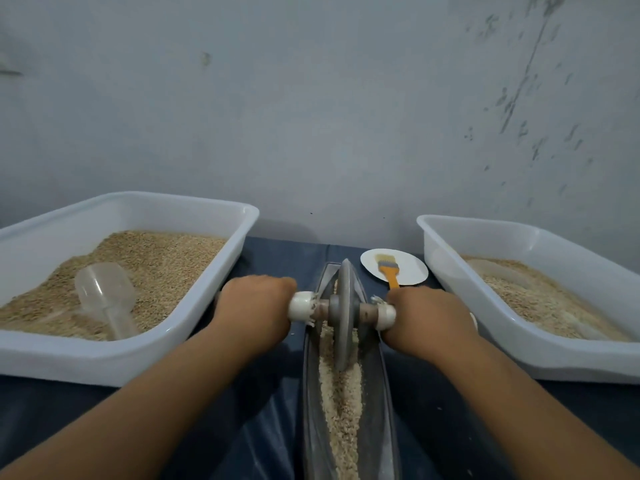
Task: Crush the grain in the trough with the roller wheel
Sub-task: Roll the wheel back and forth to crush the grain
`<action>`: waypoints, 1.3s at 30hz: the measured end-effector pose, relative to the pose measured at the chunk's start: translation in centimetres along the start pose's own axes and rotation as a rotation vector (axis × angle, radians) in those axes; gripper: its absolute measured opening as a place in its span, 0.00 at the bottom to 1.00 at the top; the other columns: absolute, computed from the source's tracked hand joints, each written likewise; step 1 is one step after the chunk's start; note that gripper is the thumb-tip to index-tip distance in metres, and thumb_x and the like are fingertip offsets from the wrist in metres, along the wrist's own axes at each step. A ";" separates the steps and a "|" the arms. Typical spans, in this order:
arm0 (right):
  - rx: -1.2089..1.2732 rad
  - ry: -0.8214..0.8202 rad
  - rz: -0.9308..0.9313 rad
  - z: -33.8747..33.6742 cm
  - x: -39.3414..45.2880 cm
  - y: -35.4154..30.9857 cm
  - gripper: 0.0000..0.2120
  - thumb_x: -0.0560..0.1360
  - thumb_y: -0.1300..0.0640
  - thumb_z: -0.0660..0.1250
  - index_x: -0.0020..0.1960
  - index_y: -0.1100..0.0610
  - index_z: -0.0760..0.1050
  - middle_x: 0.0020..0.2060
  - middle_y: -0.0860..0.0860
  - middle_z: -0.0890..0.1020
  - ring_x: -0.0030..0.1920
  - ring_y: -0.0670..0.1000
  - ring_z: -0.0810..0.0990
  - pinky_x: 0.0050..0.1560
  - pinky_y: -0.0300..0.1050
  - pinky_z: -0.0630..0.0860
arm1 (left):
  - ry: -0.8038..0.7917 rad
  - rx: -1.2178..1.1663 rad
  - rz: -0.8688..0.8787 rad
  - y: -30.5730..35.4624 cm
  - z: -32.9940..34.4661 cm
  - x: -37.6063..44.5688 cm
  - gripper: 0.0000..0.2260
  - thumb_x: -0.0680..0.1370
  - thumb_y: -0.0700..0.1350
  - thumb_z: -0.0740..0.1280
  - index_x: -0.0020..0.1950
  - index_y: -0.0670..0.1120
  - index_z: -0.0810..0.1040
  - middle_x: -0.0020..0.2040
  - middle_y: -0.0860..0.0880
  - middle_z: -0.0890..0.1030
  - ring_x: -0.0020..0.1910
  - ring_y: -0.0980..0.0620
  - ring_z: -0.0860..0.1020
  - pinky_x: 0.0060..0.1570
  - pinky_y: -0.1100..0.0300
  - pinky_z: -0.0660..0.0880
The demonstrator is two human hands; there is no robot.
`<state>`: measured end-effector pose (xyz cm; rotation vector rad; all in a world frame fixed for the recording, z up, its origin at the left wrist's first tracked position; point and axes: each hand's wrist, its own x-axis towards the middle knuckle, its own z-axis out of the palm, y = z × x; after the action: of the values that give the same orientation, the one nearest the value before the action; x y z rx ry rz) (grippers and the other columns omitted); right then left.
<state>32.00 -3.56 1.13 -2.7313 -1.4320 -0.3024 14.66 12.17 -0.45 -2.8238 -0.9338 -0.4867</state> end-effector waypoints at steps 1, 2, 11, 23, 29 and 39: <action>-0.026 0.002 -0.019 0.1 -0.7 0.1 0.09 0.69 0.45 0.66 0.36 0.46 0.67 0.31 0.44 0.74 0.31 0.43 0.70 0.29 0.41 0.61 | -0.001 0.010 -0.001 -0.2 0.2 -1.0 0.06 0.72 0.50 0.67 0.46 0.54 0.71 0.41 0.54 0.78 0.42 0.52 0.77 0.40 0.58 0.73; -0.055 0.009 -0.042 0.4 -1.5 0.3 0.10 0.68 0.43 0.66 0.35 0.45 0.66 0.30 0.44 0.73 0.31 0.41 0.69 0.28 0.40 0.59 | 0.016 0.027 0.006 -0.4 0.6 -2.0 0.07 0.72 0.51 0.67 0.45 0.54 0.70 0.40 0.54 0.78 0.41 0.53 0.77 0.39 0.58 0.73; 0.029 -0.017 0.023 0.9 1.8 0.7 0.08 0.72 0.45 0.64 0.38 0.46 0.68 0.34 0.44 0.75 0.36 0.47 0.74 0.34 0.42 0.66 | -0.001 0.082 0.066 0.2 -0.3 2.0 0.09 0.72 0.53 0.69 0.47 0.55 0.71 0.37 0.55 0.71 0.39 0.52 0.74 0.40 0.58 0.71; -0.030 -0.076 -0.042 -0.1 3.7 1.2 0.07 0.67 0.44 0.65 0.37 0.46 0.71 0.32 0.44 0.77 0.33 0.43 0.73 0.31 0.40 0.66 | -0.159 -0.082 0.029 -1.0 0.8 3.2 0.10 0.71 0.55 0.71 0.48 0.56 0.74 0.42 0.54 0.79 0.43 0.53 0.78 0.46 0.54 0.76; 0.040 -0.135 -0.036 0.1 5.6 1.9 0.06 0.64 0.43 0.69 0.36 0.43 0.75 0.31 0.43 0.79 0.34 0.42 0.76 0.34 0.42 0.72 | -0.089 -0.071 0.033 -0.9 1.0 3.9 0.11 0.70 0.56 0.71 0.43 0.56 0.70 0.38 0.54 0.75 0.40 0.52 0.76 0.41 0.57 0.73; 0.266 -0.377 -0.003 0.7 5.0 2.7 0.06 0.64 0.47 0.75 0.39 0.42 0.79 0.35 0.44 0.83 0.37 0.43 0.81 0.45 0.45 0.80 | -0.022 0.005 0.125 0.1 -0.5 4.7 0.15 0.69 0.54 0.73 0.42 0.56 0.66 0.33 0.54 0.66 0.37 0.52 0.70 0.40 0.56 0.68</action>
<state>37.08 -0.95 1.50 -2.6568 -1.4243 0.3976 18.12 14.60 1.58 -2.8662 -0.7551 -0.4388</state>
